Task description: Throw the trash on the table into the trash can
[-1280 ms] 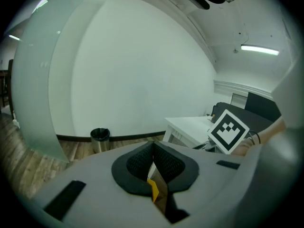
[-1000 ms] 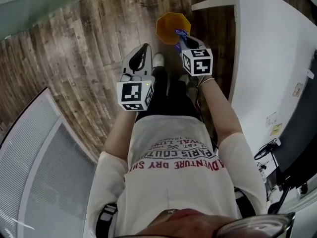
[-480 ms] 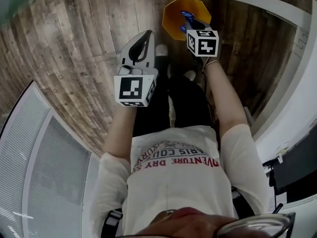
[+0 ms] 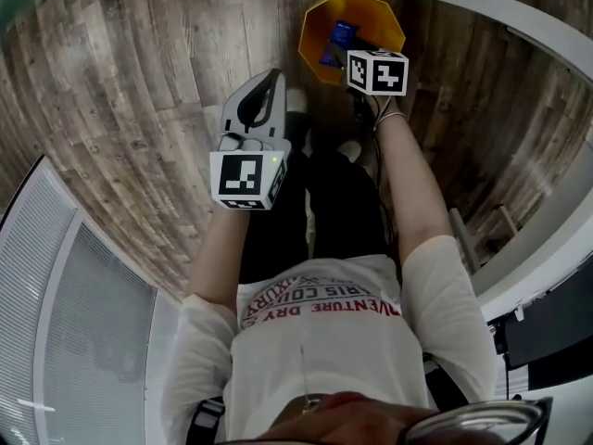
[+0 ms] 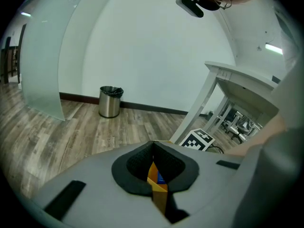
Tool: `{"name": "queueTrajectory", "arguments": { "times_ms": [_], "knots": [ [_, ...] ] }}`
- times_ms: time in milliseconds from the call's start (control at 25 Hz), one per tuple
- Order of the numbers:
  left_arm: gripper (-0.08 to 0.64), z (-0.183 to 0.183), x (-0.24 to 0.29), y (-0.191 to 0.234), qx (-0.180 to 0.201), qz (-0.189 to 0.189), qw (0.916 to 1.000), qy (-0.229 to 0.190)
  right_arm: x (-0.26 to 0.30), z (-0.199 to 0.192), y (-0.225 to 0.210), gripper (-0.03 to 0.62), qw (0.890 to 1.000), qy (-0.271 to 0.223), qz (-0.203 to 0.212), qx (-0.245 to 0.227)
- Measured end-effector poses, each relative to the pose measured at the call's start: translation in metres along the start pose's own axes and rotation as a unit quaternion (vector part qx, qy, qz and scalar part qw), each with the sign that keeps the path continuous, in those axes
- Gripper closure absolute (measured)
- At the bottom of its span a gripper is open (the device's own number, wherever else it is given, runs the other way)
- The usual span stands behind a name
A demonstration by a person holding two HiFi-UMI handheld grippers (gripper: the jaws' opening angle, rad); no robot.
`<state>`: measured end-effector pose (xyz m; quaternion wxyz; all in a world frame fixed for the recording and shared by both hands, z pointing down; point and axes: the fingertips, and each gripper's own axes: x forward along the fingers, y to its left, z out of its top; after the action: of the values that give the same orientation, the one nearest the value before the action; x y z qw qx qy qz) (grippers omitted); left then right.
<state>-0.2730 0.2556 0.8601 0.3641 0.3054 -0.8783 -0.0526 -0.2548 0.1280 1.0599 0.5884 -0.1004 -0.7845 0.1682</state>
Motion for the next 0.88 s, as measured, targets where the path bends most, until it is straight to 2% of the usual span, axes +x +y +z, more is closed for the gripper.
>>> {"name": "queueTrajectory", "arguments": {
  "times_ms": [200, 400, 480, 520, 560, 600, 680, 800, 880],
  "knots": [
    [0.537, 0.003, -0.002, 0.001, 0.005, 0.001, 1.0, 0.001, 0.0, -0.01, 0.002, 0.314, 1.0, 0.007, -0.003, -0.023],
    [0.537, 0.01, -0.007, -0.005, -0.002, -0.004, 1.0, -0.002, -0.013, -0.01, 0.008, 0.313, 1.0, -0.005, 0.0, -0.019],
    [0.537, 0.011, -0.009, -0.011, -0.002, -0.004, 1.0, 0.0, -0.024, -0.005, 0.007, 0.318, 0.999, -0.019, -0.013, -0.024],
    [0.537, 0.012, -0.011, -0.014, -0.003, -0.004, 1.0, 0.0, -0.032, 0.0, 0.003, 0.363, 0.999, -0.032, -0.032, -0.026],
    [0.537, 0.014, -0.013, -0.017, -0.005, -0.004, 1.0, 0.0, -0.042, 0.006, -0.002, 0.487, 0.997, -0.049, -0.059, -0.028],
    [0.537, 0.017, -0.016, -0.02, -0.007, -0.005, 1.0, -0.001, -0.053, 0.013, -0.005, 0.56, 0.994, -0.066, -0.084, -0.033],
    [0.537, 0.028, -0.023, -0.028, -0.01, -0.004, 0.9999, -0.005, -0.075, 0.026, 0.001, 0.561, 0.99, -0.091, -0.097, -0.052],
    [0.537, 0.053, -0.04, -0.042, -0.019, -0.003, 0.9997, -0.014, -0.116, 0.045, 0.026, 0.566, 0.987, -0.123, -0.076, -0.072],
    [0.537, 0.073, -0.056, -0.054, -0.023, -0.003, 0.9995, -0.02, -0.151, 0.06, 0.044, 0.567, 0.985, -0.148, -0.061, -0.067]
  ]
}}
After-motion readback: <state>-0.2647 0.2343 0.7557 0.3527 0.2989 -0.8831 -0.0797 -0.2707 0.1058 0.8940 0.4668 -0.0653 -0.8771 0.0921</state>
